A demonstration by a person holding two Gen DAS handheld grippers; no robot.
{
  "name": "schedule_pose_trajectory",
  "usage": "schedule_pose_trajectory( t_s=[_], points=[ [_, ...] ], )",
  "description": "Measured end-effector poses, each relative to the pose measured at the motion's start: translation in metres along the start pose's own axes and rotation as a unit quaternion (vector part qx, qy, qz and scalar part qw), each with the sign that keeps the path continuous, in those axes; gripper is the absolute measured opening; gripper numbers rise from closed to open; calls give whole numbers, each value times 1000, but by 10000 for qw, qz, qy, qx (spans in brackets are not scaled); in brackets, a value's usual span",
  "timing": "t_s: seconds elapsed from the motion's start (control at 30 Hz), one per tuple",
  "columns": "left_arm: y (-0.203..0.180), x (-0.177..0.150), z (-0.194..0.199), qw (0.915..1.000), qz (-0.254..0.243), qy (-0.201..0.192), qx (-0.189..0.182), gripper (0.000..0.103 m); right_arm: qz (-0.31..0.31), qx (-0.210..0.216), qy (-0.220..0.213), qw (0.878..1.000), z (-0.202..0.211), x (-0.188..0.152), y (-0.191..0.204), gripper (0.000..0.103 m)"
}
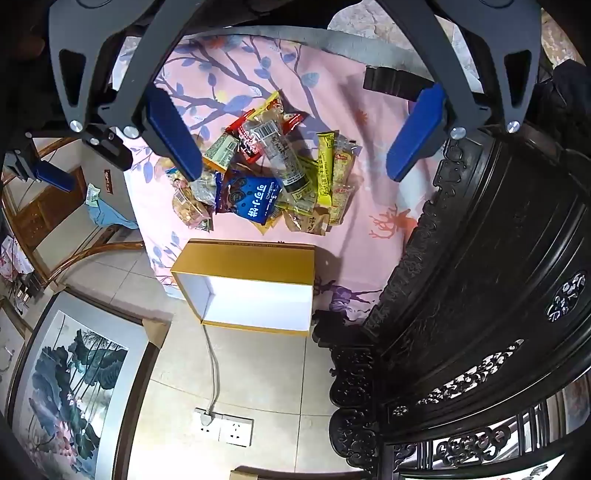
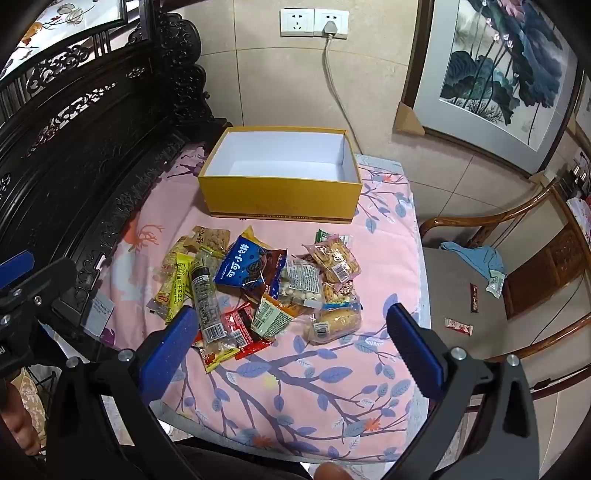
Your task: Organize snacks
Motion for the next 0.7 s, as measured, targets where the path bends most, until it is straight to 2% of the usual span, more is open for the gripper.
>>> schedule_pose_trajectory(
  t_s=[0.7],
  points=[
    [-3, -4, -3, 10000, -28, 44, 25, 101, -65, 31, 72, 9999, -5, -1, -8, 102]
  ],
)
Point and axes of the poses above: each gripper's, at about its wrist camera, not at the fingertips, and z roughly against the way its jaws point, y to its left, x to its top, the point moved 8 cm from there along -z, roughly the way its jaws point, and after that the axes turned 15 degrees about x, right-handed, at the moved point
